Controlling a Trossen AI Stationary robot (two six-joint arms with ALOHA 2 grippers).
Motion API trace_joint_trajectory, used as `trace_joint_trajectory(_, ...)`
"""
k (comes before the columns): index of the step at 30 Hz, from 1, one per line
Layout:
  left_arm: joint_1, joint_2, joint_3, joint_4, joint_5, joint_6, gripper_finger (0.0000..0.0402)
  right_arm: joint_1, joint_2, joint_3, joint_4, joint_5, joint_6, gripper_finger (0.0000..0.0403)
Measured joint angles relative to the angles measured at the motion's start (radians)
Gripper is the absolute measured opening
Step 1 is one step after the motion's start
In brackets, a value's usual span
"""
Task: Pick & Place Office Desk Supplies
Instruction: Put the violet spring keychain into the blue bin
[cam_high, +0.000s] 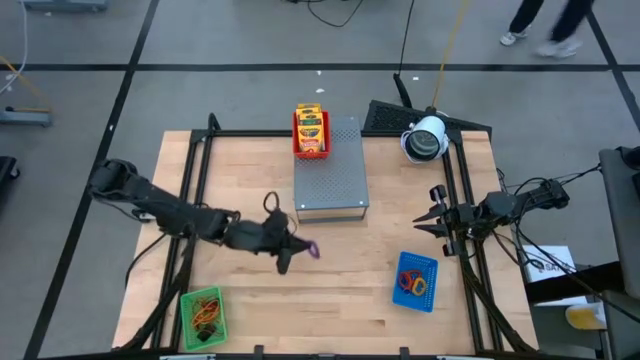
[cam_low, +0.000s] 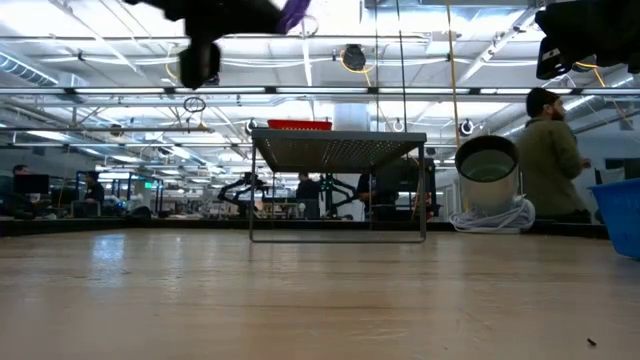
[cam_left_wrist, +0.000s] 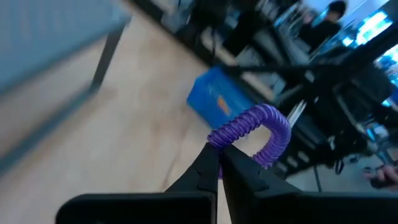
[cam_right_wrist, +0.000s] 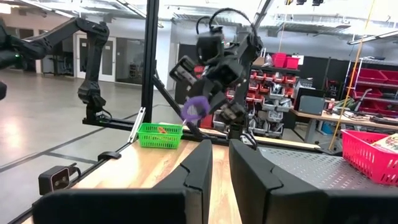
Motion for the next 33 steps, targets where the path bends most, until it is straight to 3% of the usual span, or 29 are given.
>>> trace_joint_trajectory(5, 0.053, 0.002, 0.001, 0.143, 0.000, 0.125, 0.0005, 0.000, 0.000, 0.000, 0.064, 0.000, -0.016, 0.0045)
trace_joint_trajectory(11, 0.100, 0.002, 0.001, 0.172, 0.002, 0.146, 0.0008, 0.000, 0.000, 0.000, 0.247, 0.004, 0.226, 0.0045)
trace_joint_trajectory(16, 0.129, 0.002, 0.001, 0.269, 0.025, 0.214, 0.0008, -0.002, 0.002, 0.000, 0.394, 0.106, 0.157, 0.0045)
trace_joint_trajectory(20, 0.161, 0.002, 0.001, 0.349, 0.039, 0.271, 0.0010, -0.002, 0.025, 0.000, 0.416, 0.106, 0.157, 0.0045)
trace_joint_trajectory(26, 0.217, 0.002, 0.005, 0.365, 0.101, 0.326, 0.0011, -0.003, 0.166, 0.000, 0.503, 0.182, 0.201, 0.0045)
trace_joint_trajectory(33, 0.280, 0.081, 0.110, 0.348, 0.257, 0.384, 0.0007, -0.006, 0.467, 0.000, 0.752, 0.183, 0.232, 0.0045)
